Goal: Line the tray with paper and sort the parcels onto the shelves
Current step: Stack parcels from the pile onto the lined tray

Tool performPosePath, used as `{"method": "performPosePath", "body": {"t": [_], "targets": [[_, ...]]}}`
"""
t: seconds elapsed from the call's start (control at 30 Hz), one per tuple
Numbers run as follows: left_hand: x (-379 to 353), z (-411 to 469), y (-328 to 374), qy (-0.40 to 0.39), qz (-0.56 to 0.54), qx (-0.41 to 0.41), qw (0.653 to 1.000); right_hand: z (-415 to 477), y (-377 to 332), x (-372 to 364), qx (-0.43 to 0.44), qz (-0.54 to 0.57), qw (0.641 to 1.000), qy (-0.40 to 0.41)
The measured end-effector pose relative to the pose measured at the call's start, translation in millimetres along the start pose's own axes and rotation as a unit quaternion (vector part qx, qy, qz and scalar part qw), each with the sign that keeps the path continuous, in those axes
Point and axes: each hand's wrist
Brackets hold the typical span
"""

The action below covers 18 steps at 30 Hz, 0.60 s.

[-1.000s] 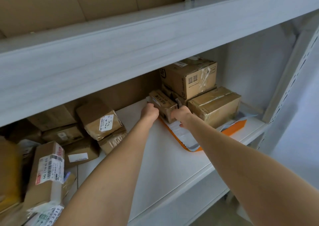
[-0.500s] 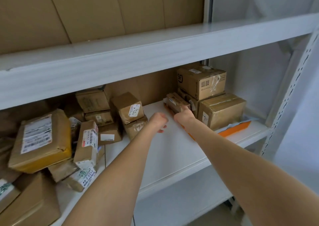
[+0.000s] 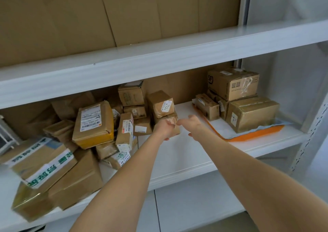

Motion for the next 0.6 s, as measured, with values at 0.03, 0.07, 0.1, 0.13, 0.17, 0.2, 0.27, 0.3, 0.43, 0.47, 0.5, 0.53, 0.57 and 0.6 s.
{"method": "performPosePath", "body": {"t": [0.03,0.07,0.1,0.13,0.17,0.2,0.27,0.3,0.43,0.47,0.5,0.53,0.57,0.6], "targets": [[5,2,-1,0.013,0.000,0.005,1.000,0,0,-4,0.005,0.006,1.000,-0.007],[10,7,-1,0.025,-0.002,0.006,1.000,2,-3,-6,0.012,0.013,1.000,-0.010],[14,10,-1,0.033,-0.007,0.002,0.999,3,-4,-7,0.017,0.021,1.000,-0.012],[18,15,0,0.041,-0.019,-0.005,0.999,7,-8,-8,0.021,0.030,0.999,-0.009],[22,20,1,0.047,-0.036,-0.009,0.998,12,-12,-9,0.022,0.036,0.999,-0.003],[26,26,2,0.054,-0.054,-0.006,0.997,18,-17,-9,0.020,0.041,0.999,0.003],[33,38,2,0.067,-0.088,0.011,0.994,28,-27,-11,0.011,0.044,0.999,0.015],[36,44,2,0.070,-0.103,0.021,0.992,34,-31,-13,0.008,0.044,0.999,0.017],[47,71,3,0.051,-0.172,0.059,0.982,58,-45,-27,0.018,0.044,0.999,0.014],[49,79,4,0.039,-0.194,0.067,0.978,66,-48,-31,0.019,0.045,0.999,0.015],[50,85,6,0.029,-0.212,0.072,0.974,71,-51,-33,0.021,0.047,0.999,0.017],[50,91,7,0.023,-0.224,0.074,0.971,76,-54,-34,0.024,0.053,0.998,0.020],[50,96,8,0.017,-0.230,0.075,0.970,81,-56,-36,0.027,0.061,0.998,0.022],[50,101,9,0.014,-0.232,0.076,0.970,87,-60,-37,0.027,0.067,0.997,0.024]]}}
Point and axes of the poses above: each hand's wrist, its own z-axis towards the middle knuckle, its own x-axis out of the back of the hand, y = z × x, and after that the axes turned 11 degrees about -z, right-handed
